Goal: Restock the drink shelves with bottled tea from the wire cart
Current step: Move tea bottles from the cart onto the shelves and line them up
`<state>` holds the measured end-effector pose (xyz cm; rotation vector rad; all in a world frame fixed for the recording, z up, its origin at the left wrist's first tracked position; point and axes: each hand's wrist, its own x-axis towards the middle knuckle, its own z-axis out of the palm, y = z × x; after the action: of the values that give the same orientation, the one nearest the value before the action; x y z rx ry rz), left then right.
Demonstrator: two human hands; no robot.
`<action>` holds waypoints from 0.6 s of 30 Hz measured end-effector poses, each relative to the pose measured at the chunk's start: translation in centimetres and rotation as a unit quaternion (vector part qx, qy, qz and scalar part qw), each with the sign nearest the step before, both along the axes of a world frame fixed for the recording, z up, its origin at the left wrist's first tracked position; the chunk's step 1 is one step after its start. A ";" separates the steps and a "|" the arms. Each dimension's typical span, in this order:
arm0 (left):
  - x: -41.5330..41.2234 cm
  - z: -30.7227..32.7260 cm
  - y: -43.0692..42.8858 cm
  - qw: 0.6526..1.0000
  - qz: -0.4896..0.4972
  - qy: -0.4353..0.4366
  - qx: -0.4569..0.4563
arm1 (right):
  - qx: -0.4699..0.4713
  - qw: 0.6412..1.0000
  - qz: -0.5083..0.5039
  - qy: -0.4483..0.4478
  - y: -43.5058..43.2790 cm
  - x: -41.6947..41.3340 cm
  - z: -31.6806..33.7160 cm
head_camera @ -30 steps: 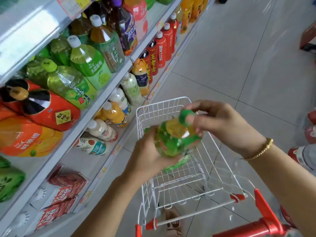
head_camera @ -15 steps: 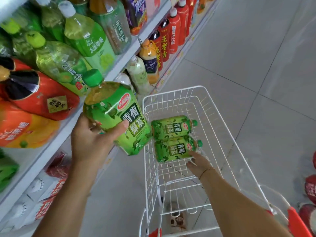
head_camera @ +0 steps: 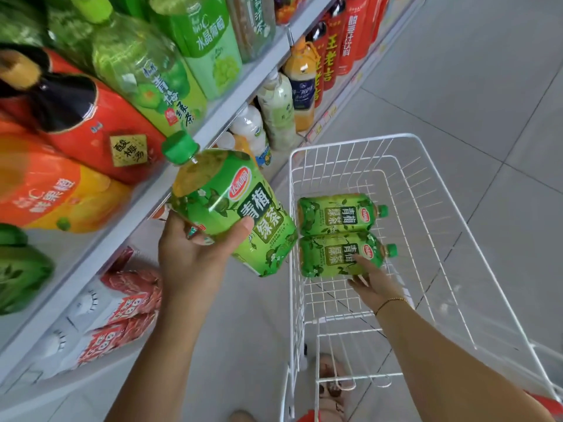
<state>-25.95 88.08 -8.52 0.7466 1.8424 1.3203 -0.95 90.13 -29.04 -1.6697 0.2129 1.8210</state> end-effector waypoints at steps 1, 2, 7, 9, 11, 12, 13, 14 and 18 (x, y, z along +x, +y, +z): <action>0.0 0.1 -0.1 1.000 0.003 0.001 -0.001 | 0.007 1.000 0.005 -0.012 0.0 -0.1 0.3; 0.0 0.1 -0.3 1.000 0.007 -0.002 -0.001 | 0.010 0.999 0.009 -0.034 0.1 -0.3 0.7; 0.3 0.7 -2.1 0.999 0.046 -0.023 -0.008 | 0.042 0.945 0.155 -0.285 0.3 -1.8 5.1; 0.2 1.6 -3.6 0.998 0.059 -0.027 -0.012 | 0.096 0.886 0.266 -0.368 0.3 -2.5 8.4; -0.2 2.9 -5.6 0.996 0.078 -0.043 -0.013 | 0.151 0.822 0.348 -0.424 -0.2 -2.7 11.9; -0.4 3.5 -6.7 0.995 0.087 -0.049 -0.011 | 0.174 0.799 0.365 -0.445 -0.5 -2.6 13.6; -0.7 4.2 -7.9 0.994 0.096 -0.056 -0.008 | 0.196 0.780 0.375 -0.461 -0.9 -2.3 15.1; -1.1 4.9 -9.2 0.992 0.107 -0.064 -0.009 | 0.217 0.763 0.378 -0.477 -1.4 -2.2 16.8; -2.6 7.5 -14.2 0.986 0.160 -0.040 -0.023 | 0.299 0.723 0.357 -0.511 -2.7 -1.3 22.9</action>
<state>-28.59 73.93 -1.02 0.3767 1.9778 1.4777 -2.23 87.43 -6.11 -2.0677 -1.5002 0.8764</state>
